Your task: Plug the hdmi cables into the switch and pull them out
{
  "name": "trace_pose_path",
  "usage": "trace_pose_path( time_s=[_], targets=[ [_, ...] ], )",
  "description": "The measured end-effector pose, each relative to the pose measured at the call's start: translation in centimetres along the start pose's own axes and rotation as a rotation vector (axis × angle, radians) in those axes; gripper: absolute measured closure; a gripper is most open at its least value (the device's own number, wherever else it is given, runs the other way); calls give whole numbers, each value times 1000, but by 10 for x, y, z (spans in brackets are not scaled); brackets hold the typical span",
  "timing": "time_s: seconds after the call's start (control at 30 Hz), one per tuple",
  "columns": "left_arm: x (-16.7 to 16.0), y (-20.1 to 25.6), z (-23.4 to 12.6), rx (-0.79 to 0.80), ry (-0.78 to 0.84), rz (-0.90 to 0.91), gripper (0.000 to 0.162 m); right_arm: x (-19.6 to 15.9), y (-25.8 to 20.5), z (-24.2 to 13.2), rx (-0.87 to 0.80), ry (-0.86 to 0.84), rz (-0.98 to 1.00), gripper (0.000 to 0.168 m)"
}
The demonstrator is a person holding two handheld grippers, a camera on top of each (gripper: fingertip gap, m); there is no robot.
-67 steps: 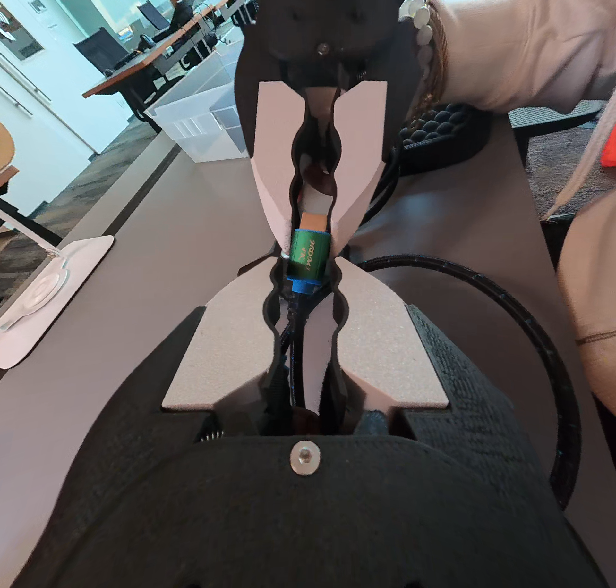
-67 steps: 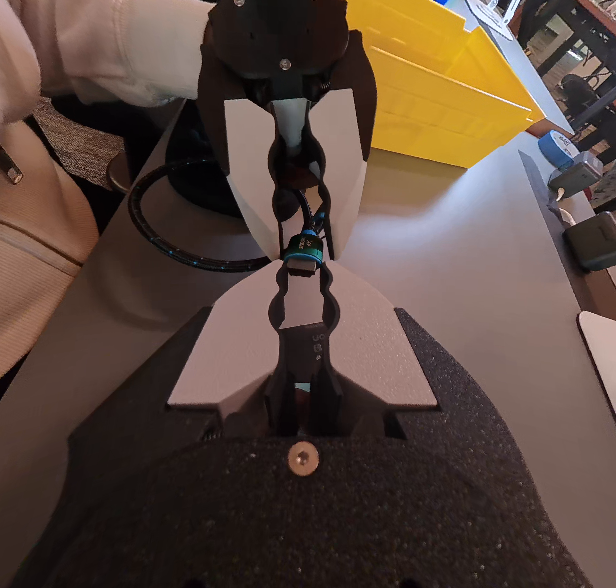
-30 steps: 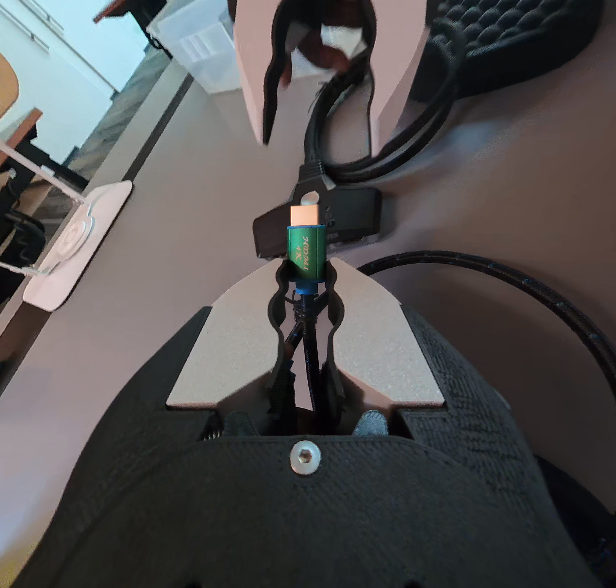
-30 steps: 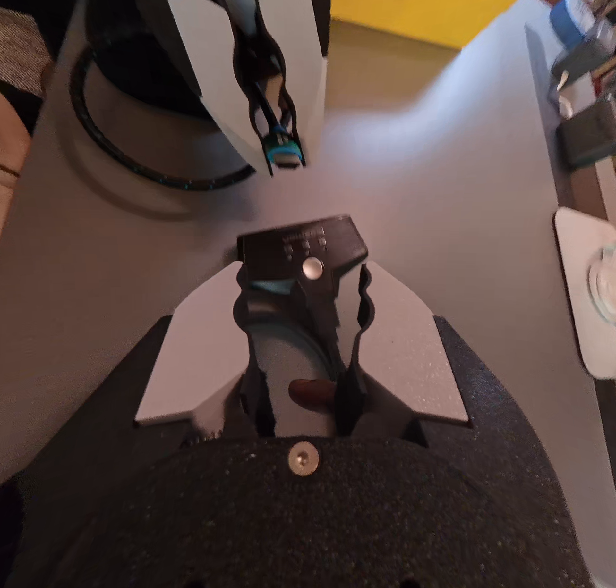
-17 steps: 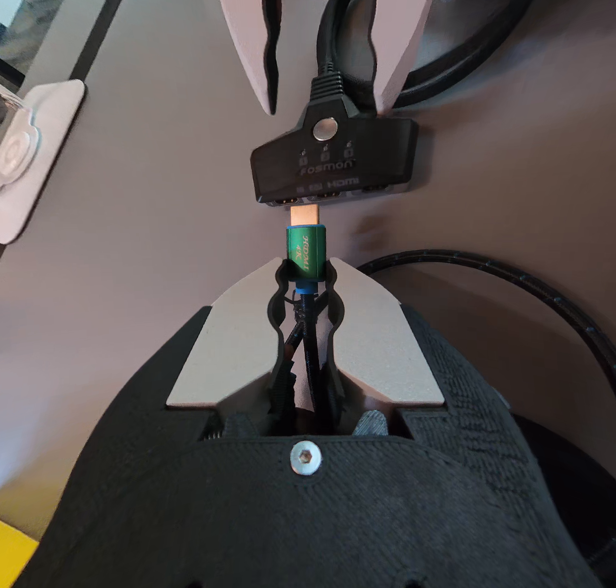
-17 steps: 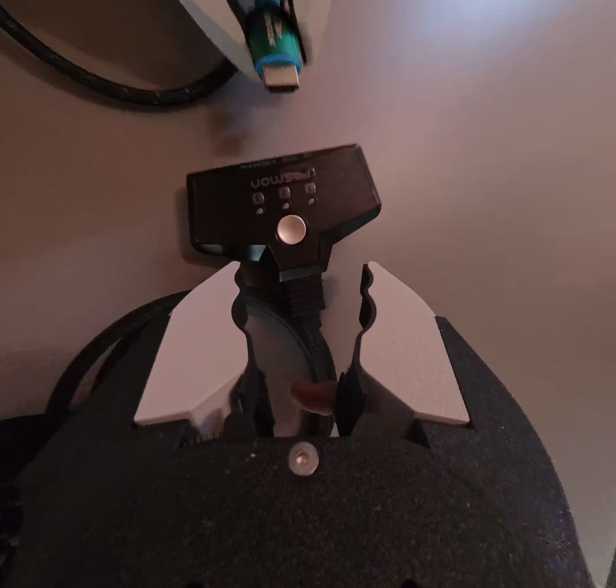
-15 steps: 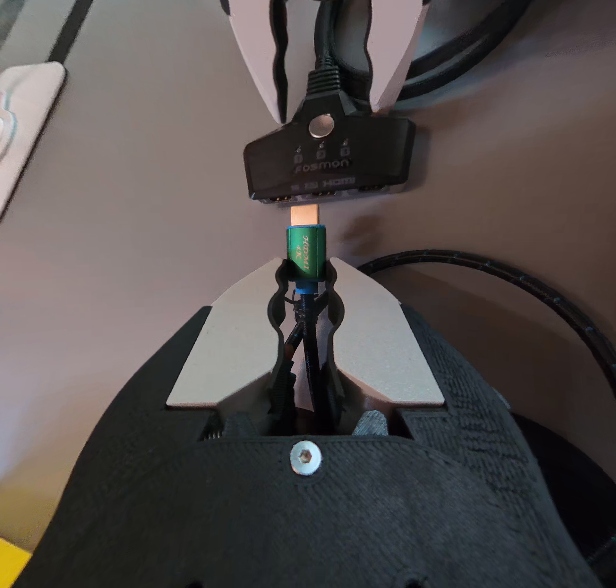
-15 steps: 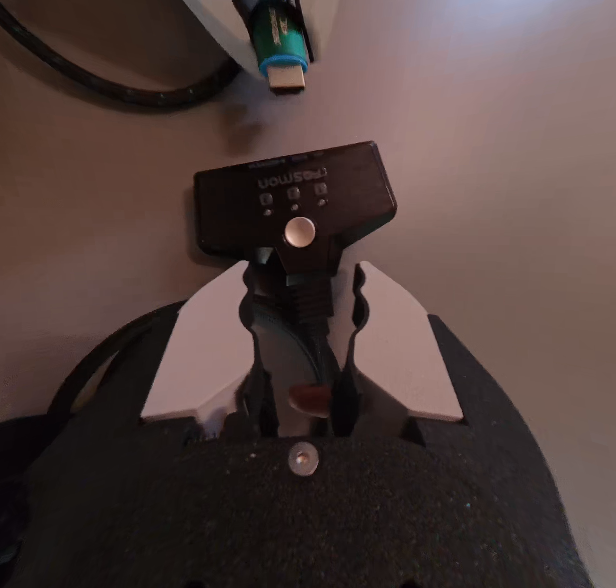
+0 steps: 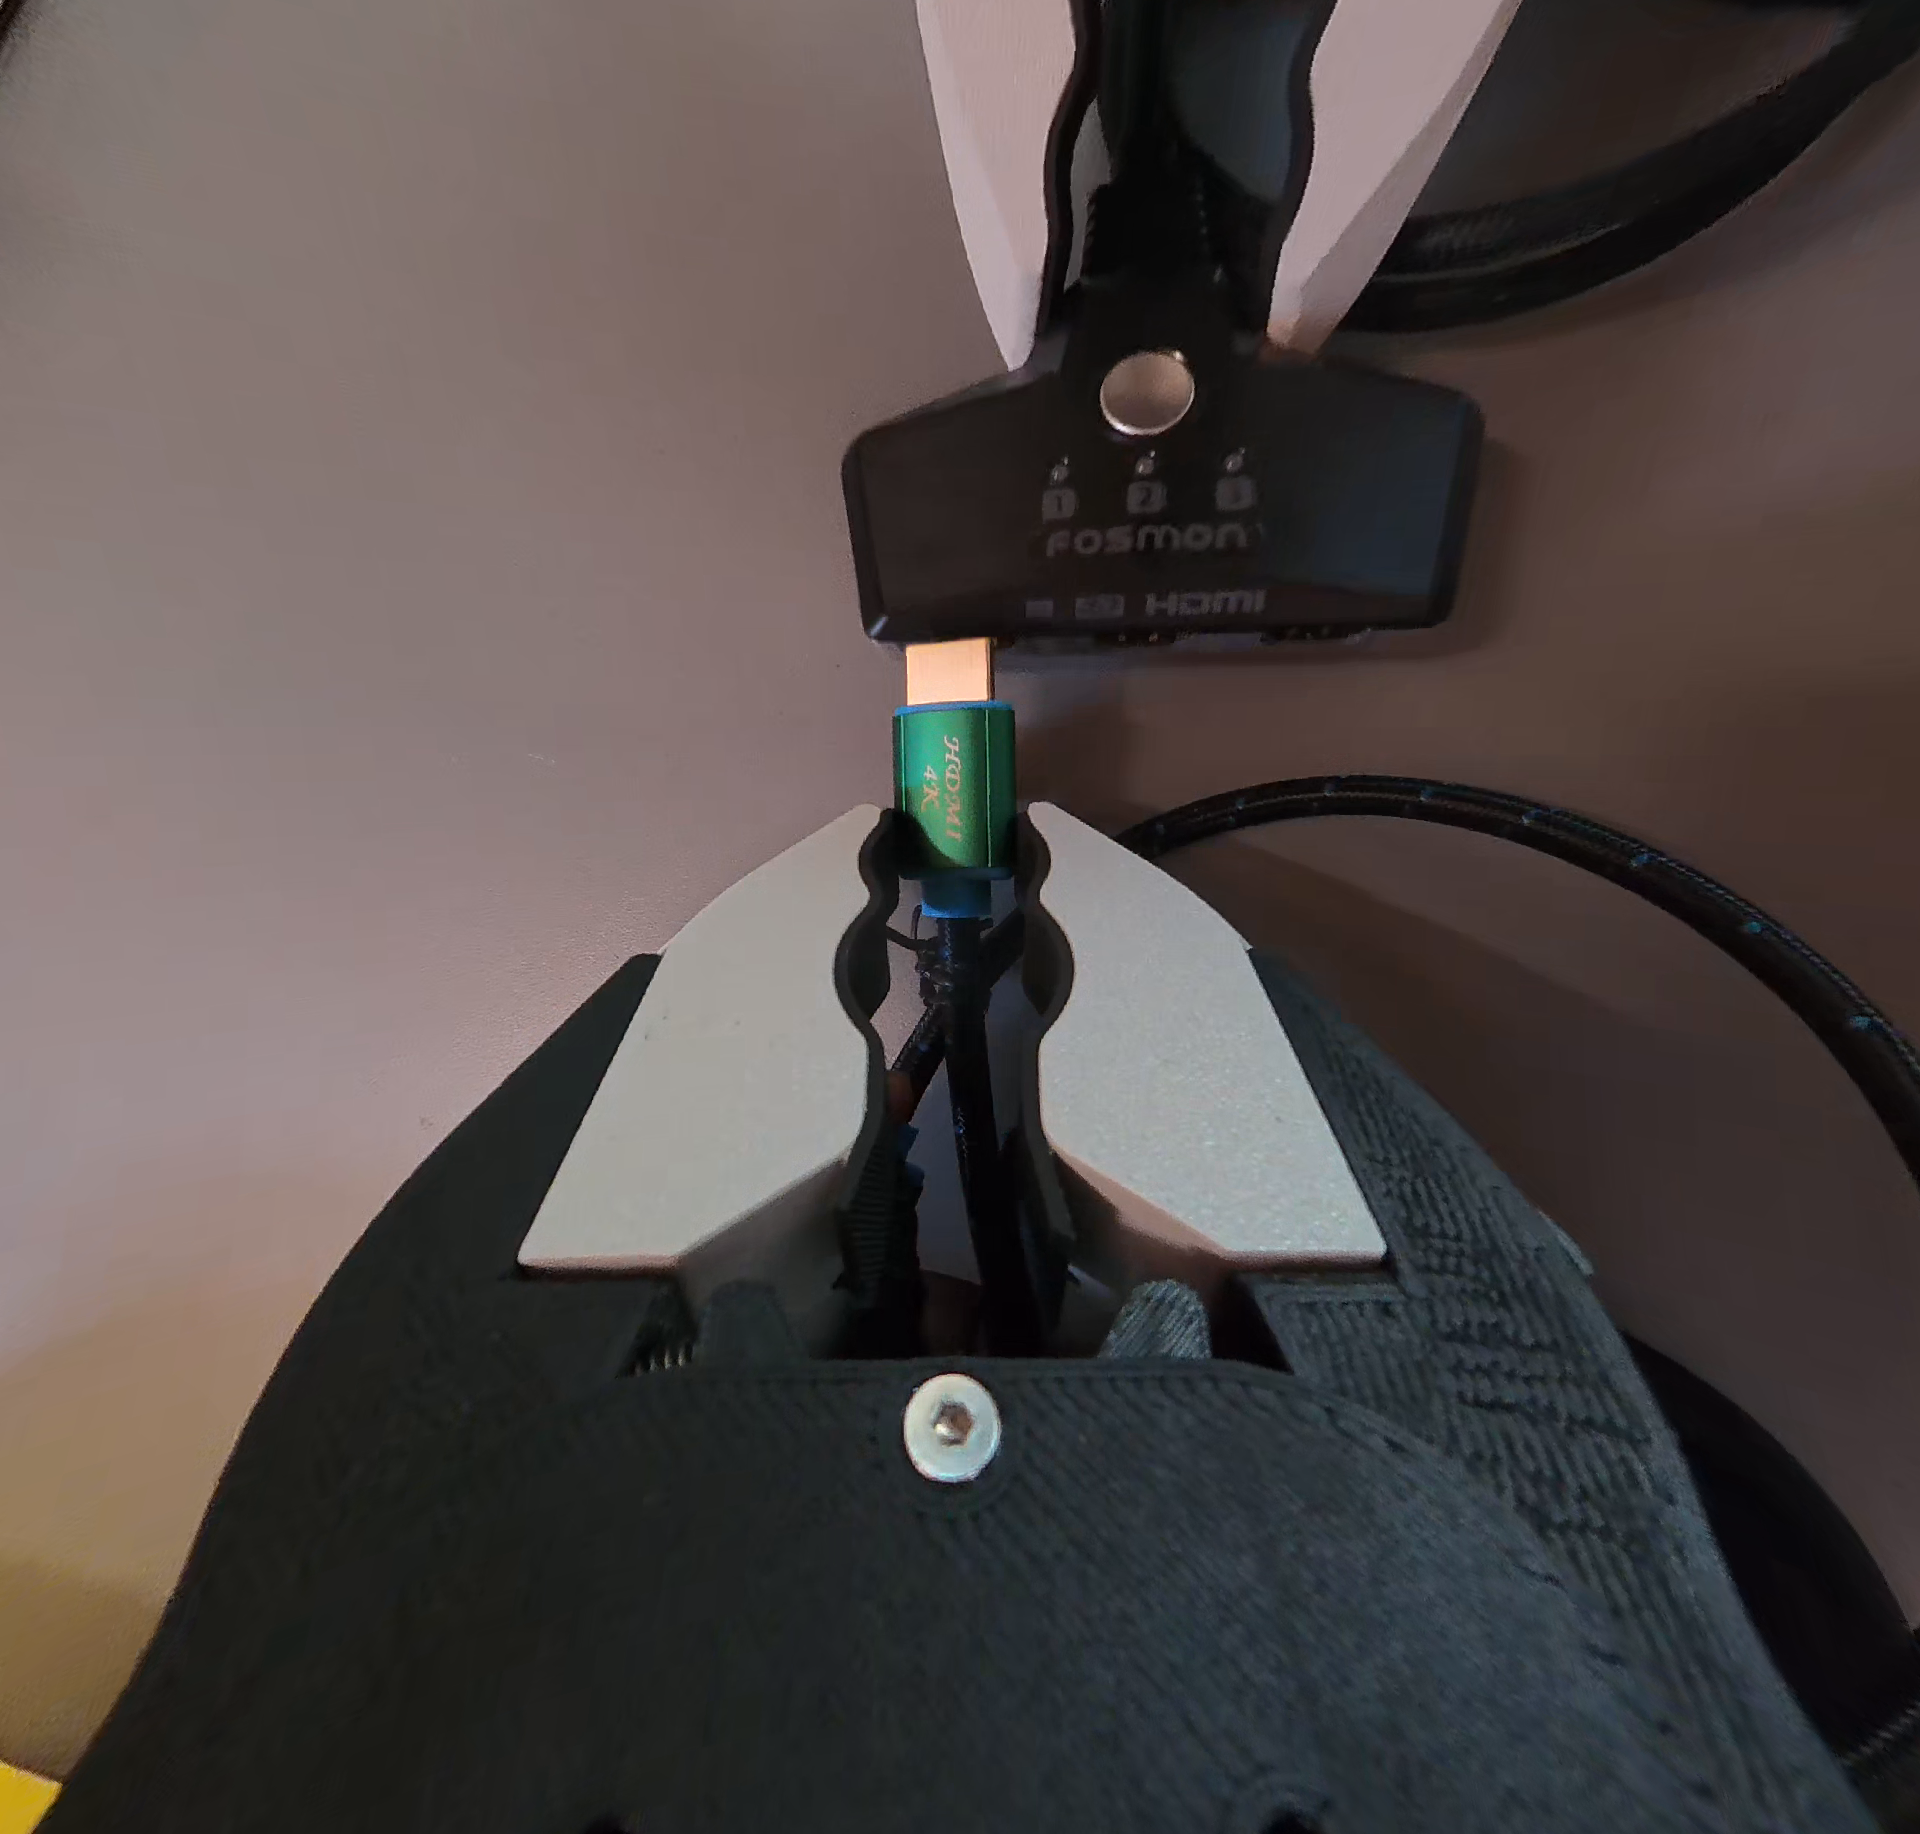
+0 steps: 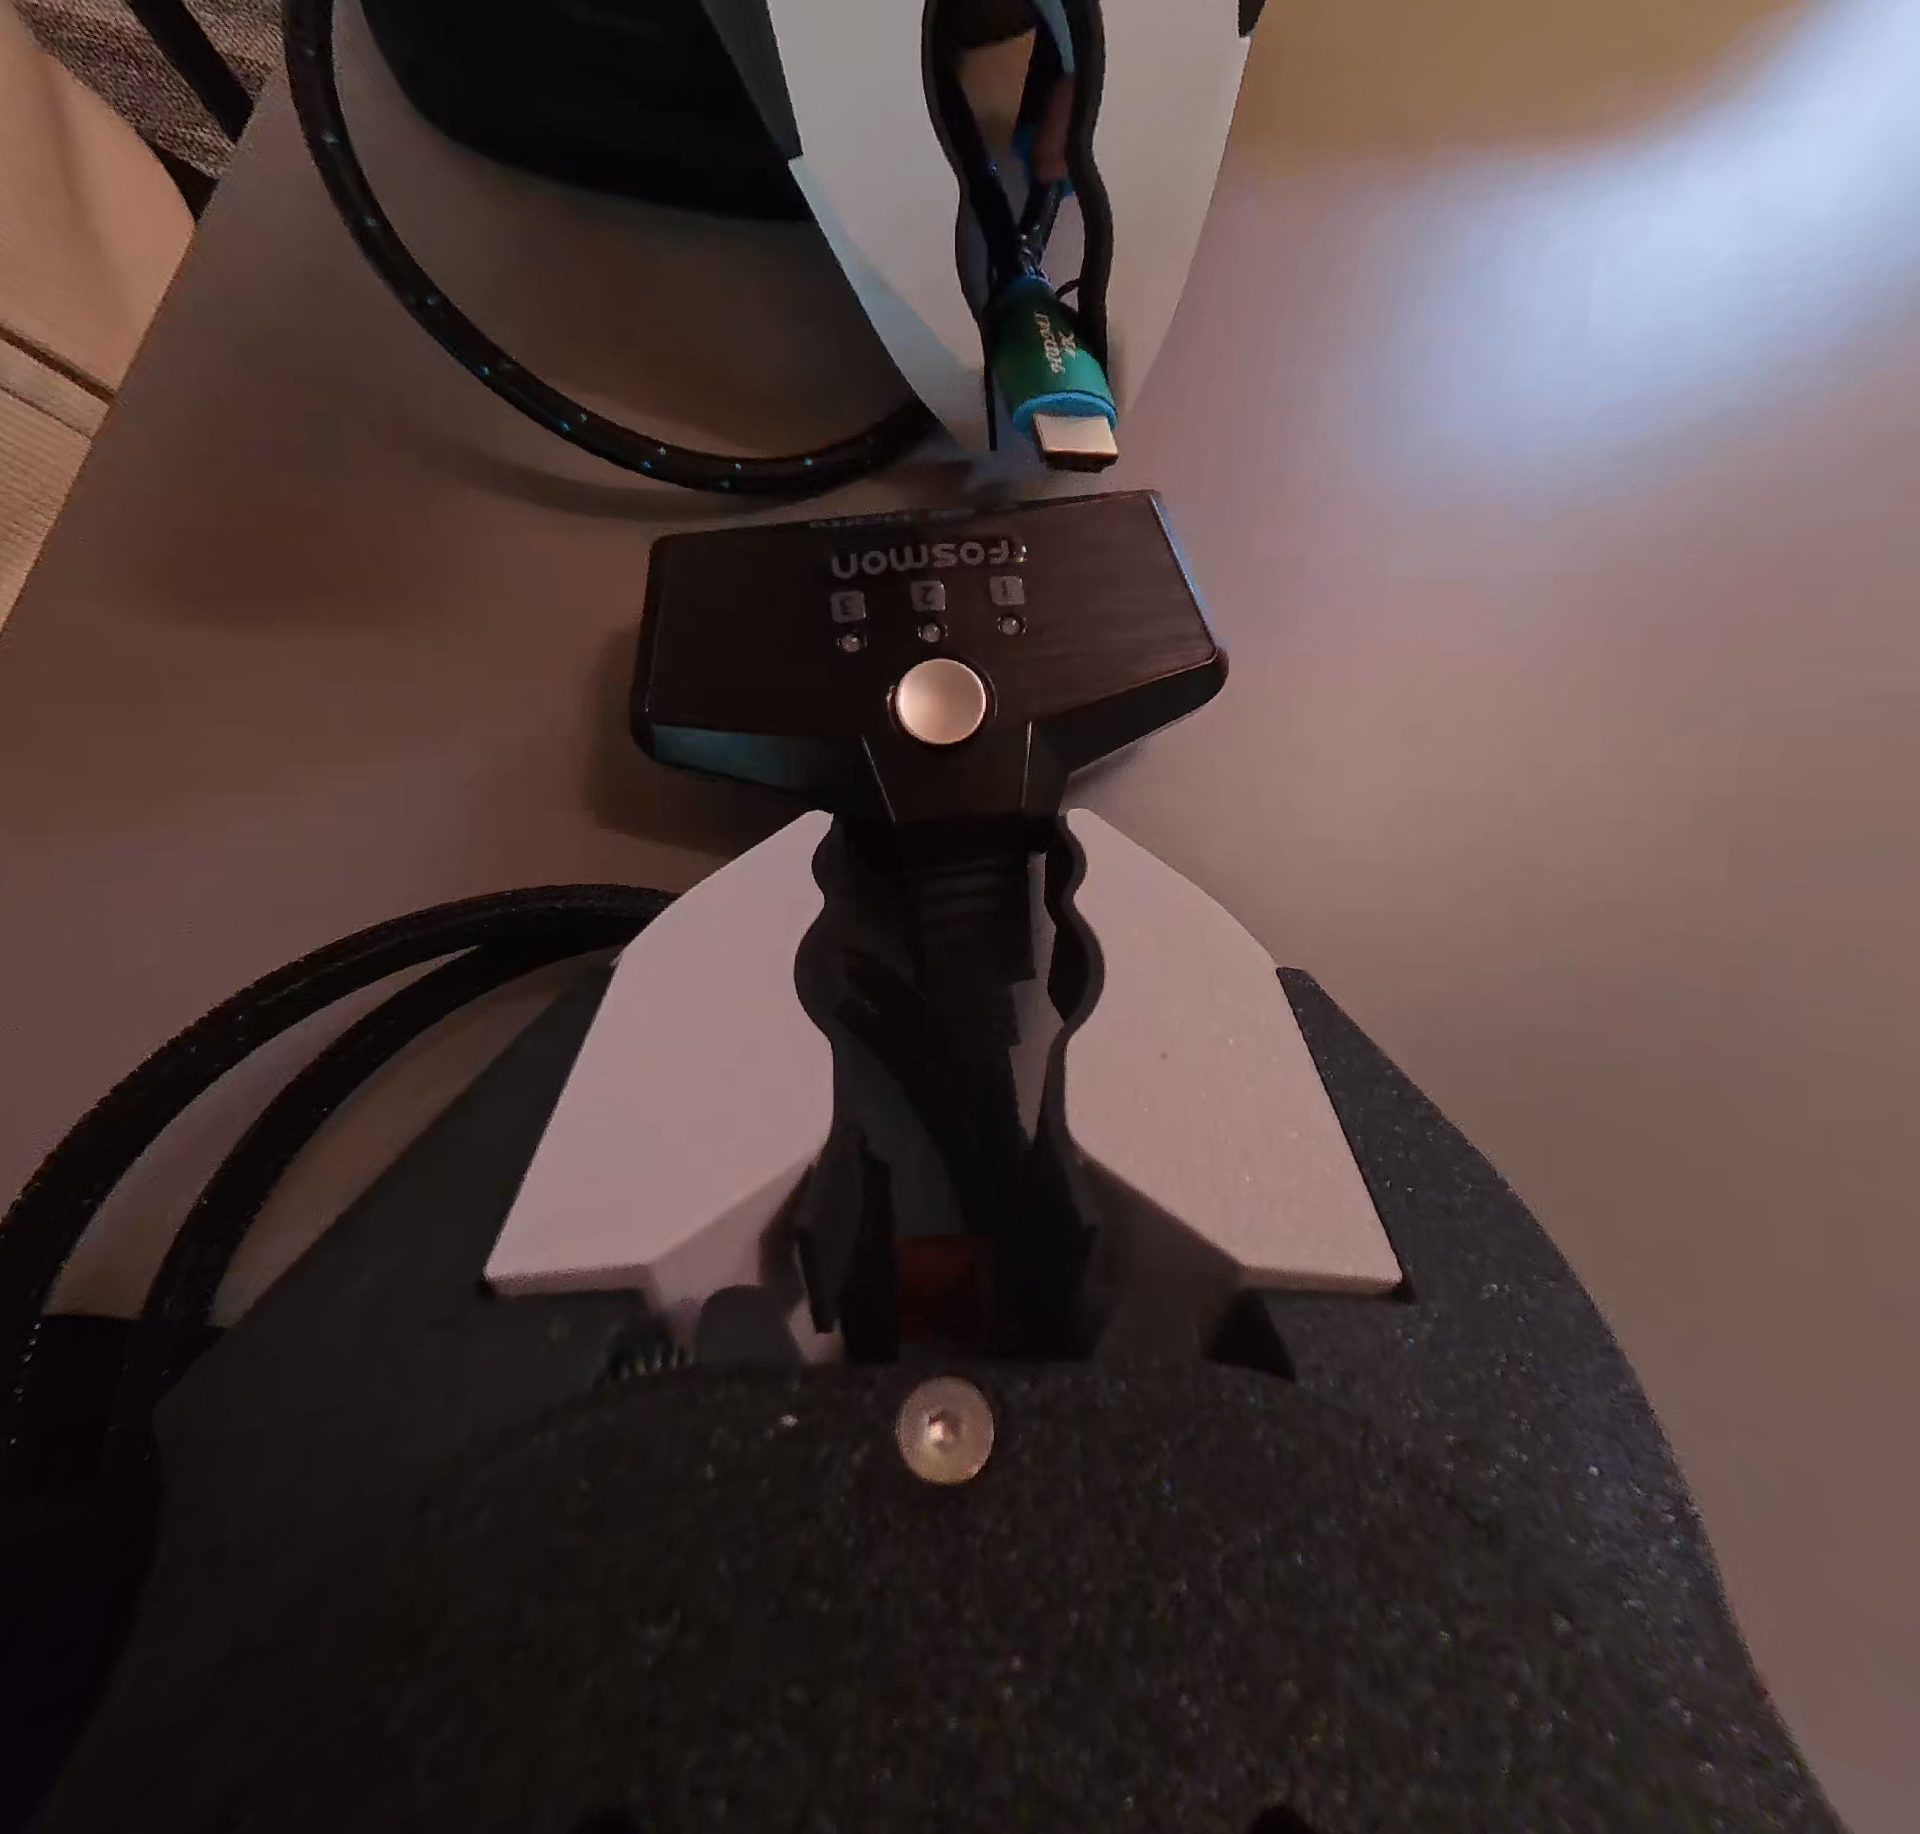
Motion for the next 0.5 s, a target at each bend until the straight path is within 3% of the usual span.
trace_pose_path(
  time_s=[0.37, 0.5],
  targets=[
    [6, 0, 0, 36, -93, 97, 141, 8, -1, -10, 33, 1, 92, 131],
    [11, -3, 2, 8, -156, 139, 141, 5, 2, -13, 4, -71, 80, 132]
  ],
)
Point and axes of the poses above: each gripper's, where its closed fingertips meet, z out along the fingers, x out of its top, y = z × x across the jaws, the point moved 3 cm from there along -z, back along the fingers, and after that the axes turned 11 degrees about -x, right-handed, at the moved point
